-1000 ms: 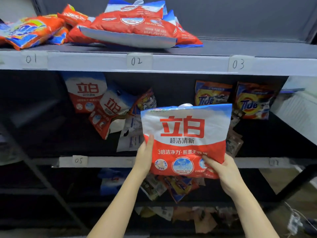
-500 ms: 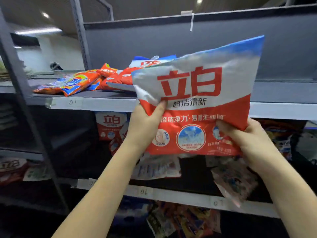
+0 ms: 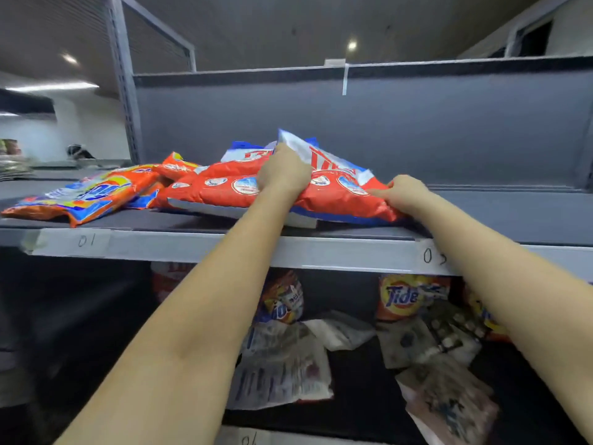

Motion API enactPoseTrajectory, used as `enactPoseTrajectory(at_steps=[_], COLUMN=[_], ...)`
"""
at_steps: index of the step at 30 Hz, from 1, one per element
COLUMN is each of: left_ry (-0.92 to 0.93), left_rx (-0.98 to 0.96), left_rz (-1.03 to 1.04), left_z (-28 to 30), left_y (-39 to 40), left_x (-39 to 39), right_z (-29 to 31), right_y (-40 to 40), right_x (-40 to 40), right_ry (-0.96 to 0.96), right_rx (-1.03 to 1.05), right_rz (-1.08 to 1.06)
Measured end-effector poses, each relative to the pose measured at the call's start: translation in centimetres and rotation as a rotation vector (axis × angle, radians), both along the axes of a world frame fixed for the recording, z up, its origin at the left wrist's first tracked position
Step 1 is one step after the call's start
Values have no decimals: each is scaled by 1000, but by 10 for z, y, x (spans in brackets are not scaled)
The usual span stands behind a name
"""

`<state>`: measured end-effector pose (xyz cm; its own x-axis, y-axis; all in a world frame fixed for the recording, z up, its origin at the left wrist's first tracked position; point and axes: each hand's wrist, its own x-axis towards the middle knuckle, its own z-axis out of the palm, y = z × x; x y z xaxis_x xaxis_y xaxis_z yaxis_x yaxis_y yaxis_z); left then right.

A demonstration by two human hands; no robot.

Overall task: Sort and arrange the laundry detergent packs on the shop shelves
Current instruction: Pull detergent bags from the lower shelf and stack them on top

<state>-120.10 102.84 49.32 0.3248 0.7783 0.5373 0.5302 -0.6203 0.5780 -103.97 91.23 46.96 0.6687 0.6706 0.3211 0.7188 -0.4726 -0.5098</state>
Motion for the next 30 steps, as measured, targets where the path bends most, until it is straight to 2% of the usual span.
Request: enactPoseTrajectory(at_steps=[3,14,18,23,26,28,30], left_ry=[79,221,302,297,213,168,173], left_rx=[0,61,222,486,788,866,864], left_rz=[31,-68,-36,47,56,11,-27], left_z=[2,-4,-4,-19,-53,-83,-118], left_y=[10,-5,-27,-66,-93,-109,-119], left_x=[6,-21,-46,-82,-101,-113,-121], right_z=[1,-3,2,-4,-24,-46,-74], right_y=[9,-35,-62,-92,-107,-117,-123], right_x=[1,-11,-32,-82,-112,-129,-141], right_ry=[-117,-283,-398,-534,-564,-532,-488], right_rx=[-49,-80,-16,120,219,285,289], right_rz=[-25,-23,-12,107,198,261,313])
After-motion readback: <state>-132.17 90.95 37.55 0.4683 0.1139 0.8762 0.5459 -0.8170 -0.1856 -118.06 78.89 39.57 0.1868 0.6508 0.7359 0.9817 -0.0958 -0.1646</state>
